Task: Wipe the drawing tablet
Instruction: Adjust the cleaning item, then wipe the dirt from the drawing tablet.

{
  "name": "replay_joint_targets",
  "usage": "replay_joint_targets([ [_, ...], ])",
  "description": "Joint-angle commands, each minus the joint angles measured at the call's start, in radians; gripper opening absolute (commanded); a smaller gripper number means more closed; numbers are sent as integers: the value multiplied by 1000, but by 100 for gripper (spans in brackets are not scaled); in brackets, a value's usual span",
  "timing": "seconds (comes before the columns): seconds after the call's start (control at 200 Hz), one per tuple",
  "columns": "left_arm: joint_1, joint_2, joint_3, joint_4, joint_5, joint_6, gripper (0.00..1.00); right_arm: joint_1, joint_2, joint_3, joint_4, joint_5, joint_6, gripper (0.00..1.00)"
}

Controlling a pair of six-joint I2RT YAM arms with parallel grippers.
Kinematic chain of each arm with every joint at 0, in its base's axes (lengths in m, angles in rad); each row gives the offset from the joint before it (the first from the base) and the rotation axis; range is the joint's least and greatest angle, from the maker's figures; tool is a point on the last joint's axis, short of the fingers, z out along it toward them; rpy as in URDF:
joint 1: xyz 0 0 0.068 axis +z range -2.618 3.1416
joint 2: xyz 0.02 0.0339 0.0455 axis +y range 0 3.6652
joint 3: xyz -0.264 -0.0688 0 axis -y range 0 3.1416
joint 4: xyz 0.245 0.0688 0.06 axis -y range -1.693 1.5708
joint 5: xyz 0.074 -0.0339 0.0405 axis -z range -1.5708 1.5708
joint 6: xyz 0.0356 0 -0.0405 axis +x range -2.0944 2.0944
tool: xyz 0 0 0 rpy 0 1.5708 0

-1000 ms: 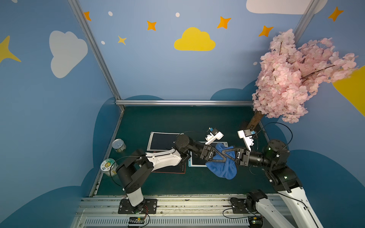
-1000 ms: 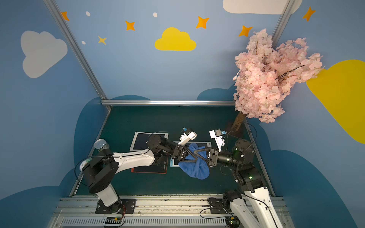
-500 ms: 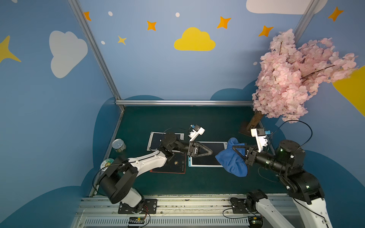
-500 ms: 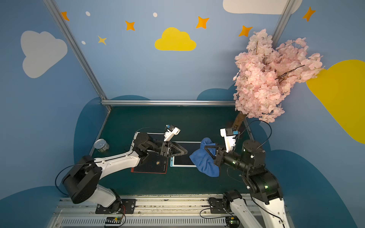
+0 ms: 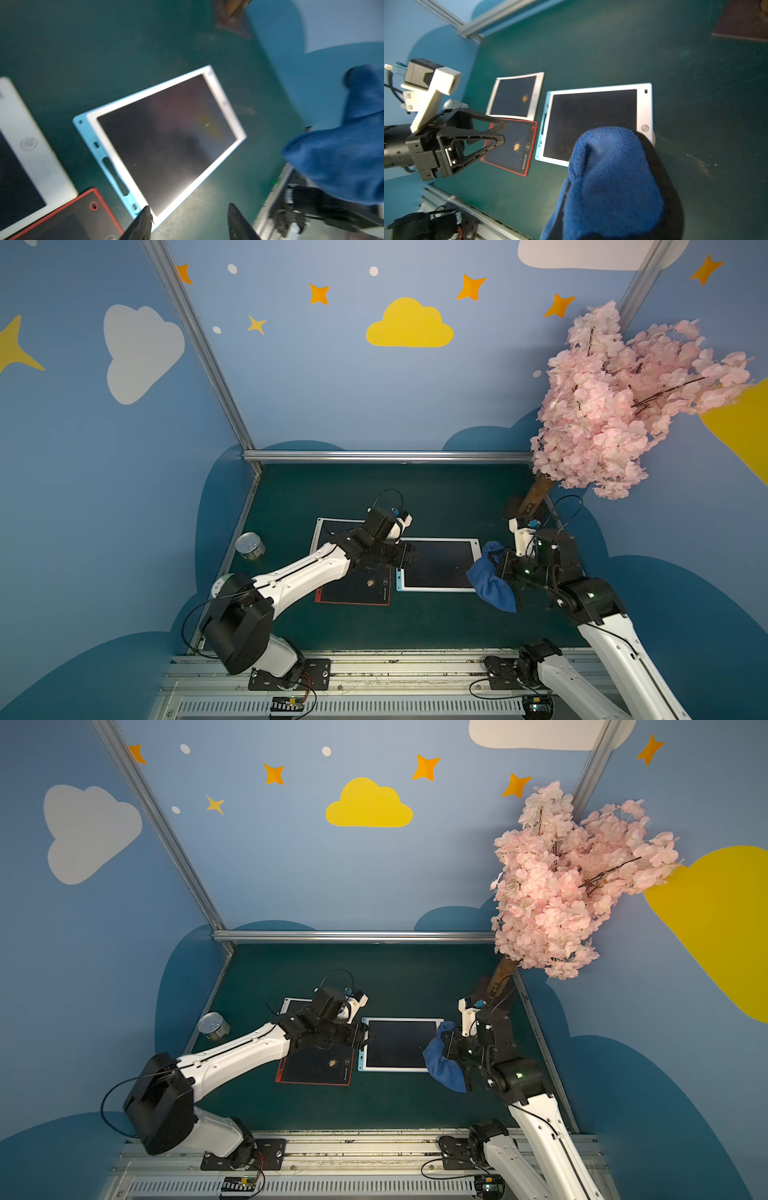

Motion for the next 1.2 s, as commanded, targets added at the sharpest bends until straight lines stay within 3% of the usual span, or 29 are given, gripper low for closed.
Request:
replay_joint_targets([
  [0.0,0,78,45,-150,-120,78,57,18,58,-32,193,48,28,0],
  [0.37,-6,260,150,-170,-221,112,54,116,316,-13,387,224,-6,0],
  [0.46,-8,286,169,-174,-249,124,48,117,373,0,398,244,-13,0],
  [0.721,-8,388,283,-226,-343,161,36,118,518,106,311,229,-37,0],
  [1.196,-8,475,331,-246,-368,175,19,129,657,41,410,153,31,0],
])
